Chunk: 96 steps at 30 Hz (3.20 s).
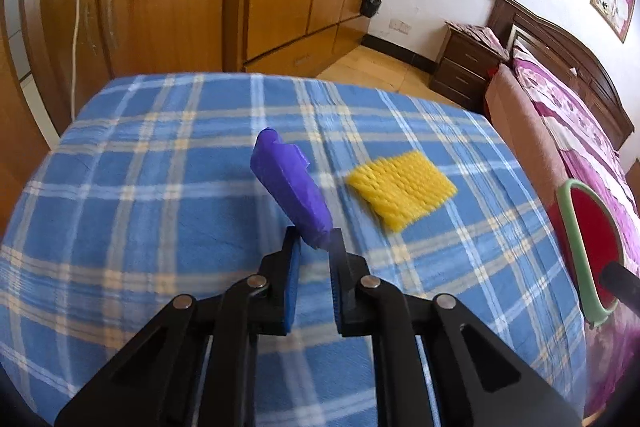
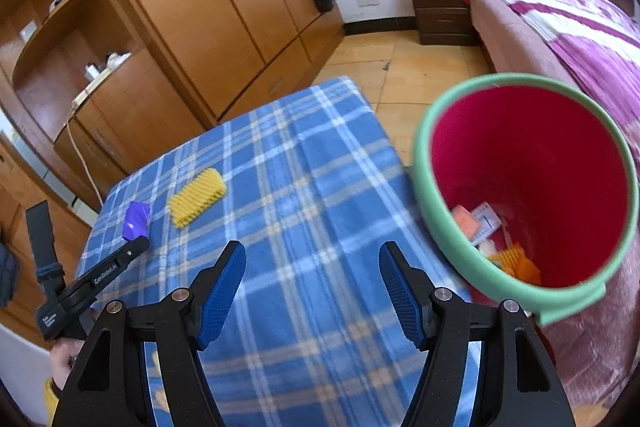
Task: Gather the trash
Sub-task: 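Grasp the yellow foam net with the right tool while the left tool holds the purple bag, then carry the purple bag and yellow foam net over the red bin with both tools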
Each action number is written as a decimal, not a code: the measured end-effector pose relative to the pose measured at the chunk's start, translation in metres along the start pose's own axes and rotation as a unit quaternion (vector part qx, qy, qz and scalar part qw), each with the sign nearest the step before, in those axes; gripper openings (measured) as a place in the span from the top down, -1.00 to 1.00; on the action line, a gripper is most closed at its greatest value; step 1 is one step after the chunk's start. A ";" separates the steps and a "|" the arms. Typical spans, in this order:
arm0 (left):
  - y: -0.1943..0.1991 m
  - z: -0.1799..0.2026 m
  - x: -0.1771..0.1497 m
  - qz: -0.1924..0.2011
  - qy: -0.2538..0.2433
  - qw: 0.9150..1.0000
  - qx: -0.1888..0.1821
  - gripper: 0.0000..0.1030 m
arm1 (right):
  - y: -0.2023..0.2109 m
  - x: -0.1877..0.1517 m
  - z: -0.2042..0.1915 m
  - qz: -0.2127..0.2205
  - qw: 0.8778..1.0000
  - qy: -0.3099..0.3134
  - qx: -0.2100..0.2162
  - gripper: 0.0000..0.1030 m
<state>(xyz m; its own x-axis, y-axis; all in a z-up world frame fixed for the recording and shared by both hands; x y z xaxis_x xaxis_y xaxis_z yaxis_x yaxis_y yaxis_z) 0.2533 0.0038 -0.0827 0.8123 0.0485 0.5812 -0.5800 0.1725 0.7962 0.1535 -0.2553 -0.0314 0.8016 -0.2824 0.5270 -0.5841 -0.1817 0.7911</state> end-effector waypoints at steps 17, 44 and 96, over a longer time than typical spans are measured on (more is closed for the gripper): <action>-0.009 -0.044 0.009 0.009 0.057 0.998 0.022 0.74 | -0.101 0.033 -0.094 -0.046 0.994 0.092 0.031 -0.37; 0.015 -0.022 0.007 0.022 0.036 0.999 0.007 0.74 | -0.095 0.037 -0.115 -0.001 0.991 0.101 0.091 0.86; 0.071 0.254 -0.050 0.019 -0.195 0.971 -0.139 0.74 | 0.104 -0.007 0.130 0.159 0.982 -0.101 -0.032 0.85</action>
<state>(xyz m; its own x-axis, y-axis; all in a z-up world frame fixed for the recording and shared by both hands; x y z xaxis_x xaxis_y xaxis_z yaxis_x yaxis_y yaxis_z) 0.1560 -0.2360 -0.0126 0.6750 -0.3063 0.6713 -0.5252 0.4396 0.7287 0.0703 -0.3951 0.0066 0.5348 -0.4971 0.6832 -0.7860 0.0040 0.6182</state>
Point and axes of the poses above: each gripper's, at about its wrist camera, not at the fingertips, and y roughly against the way its jaws point, z to its right, x to its top, the point moved 7 cm from there along -y, roughly the way its jaws point, and after that the axes turned 5 degrees about -z, right-handed, at the moved point
